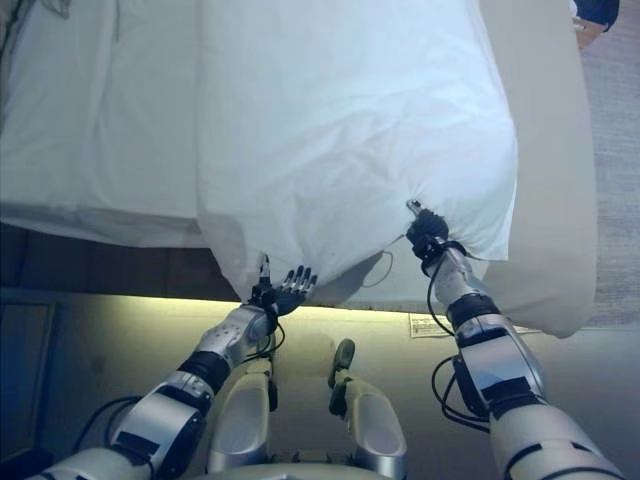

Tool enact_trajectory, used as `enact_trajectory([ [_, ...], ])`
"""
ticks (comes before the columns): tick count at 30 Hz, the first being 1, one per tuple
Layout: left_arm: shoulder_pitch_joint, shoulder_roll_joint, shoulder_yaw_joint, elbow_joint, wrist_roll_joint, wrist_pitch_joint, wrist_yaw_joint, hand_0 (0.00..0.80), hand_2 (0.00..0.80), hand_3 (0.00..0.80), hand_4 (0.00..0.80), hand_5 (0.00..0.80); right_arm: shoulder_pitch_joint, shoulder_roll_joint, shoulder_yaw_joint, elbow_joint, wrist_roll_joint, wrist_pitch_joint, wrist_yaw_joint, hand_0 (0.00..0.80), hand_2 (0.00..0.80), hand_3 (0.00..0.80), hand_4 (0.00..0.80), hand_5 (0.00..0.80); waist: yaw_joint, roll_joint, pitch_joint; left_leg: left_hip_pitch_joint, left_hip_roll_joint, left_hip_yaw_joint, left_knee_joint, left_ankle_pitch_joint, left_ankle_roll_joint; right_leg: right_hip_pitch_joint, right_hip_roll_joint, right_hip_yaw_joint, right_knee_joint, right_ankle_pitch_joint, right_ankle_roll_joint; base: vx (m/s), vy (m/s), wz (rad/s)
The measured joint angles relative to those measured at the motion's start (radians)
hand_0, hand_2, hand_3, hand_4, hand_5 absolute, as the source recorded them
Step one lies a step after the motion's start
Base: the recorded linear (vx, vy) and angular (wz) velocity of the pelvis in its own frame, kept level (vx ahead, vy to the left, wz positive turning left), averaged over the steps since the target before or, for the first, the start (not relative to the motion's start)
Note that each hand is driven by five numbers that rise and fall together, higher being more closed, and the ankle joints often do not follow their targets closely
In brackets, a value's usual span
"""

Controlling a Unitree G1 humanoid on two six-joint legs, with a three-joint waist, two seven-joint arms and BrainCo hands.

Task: Make the bed neatly

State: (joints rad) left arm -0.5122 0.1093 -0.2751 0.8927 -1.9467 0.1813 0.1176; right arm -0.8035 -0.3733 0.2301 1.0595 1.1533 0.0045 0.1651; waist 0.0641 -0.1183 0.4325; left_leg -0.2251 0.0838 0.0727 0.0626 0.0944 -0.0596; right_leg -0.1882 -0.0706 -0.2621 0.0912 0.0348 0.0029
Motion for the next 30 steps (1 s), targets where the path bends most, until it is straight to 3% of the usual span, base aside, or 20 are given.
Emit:
enact_trajectory([
  [18,0.018,-0.073,-0.103,0.012,0.000,0.037,0.158,0.000,0.000,0.000,0.000,0.000,-0.004,0.009,0.022,-0.123,0.020,-0.026,-0.012,0.800,0.800,0.800,0.800,0.800,-0.023,-0.014,0.041,-0.012,0.002,0.010,-0.006,-0.001,-0.001,-0.016,0.004,0.007,-0.012,0.005,-0.001,-0.021,-0.033,-0.01],
  [23,0.020,-0.070,-0.156,0.025,0.000,0.053,0.135,0.000,0.000,0.000,0.000,0.000,-0.004,0.009,0.022,-0.143,0.020,-0.026,-0.023,0.800,0.800,0.800,0.800,0.800,-0.024,-0.014,0.041,-0.009,0.002,0.019,-0.010,-0.001,-0.001,-0.016,0.004,0.013,-0.018,0.009,-0.001,-0.010,0.008,-0.04],
  [30,0.005,-0.073,-0.186,-0.010,0.000,0.027,-0.008,0.000,0.000,0.000,0.000,0.000,-0.006,0.012,0.041,-0.146,0.019,-0.020,-0.022,0.800,0.800,0.800,0.800,0.800,-0.041,-0.012,0.042,0.012,0.002,0.036,-0.022,-0.001,-0.001,-0.011,0.004,0.036,-0.018,0.011,0.001,-0.013,0.033,-0.08],
])
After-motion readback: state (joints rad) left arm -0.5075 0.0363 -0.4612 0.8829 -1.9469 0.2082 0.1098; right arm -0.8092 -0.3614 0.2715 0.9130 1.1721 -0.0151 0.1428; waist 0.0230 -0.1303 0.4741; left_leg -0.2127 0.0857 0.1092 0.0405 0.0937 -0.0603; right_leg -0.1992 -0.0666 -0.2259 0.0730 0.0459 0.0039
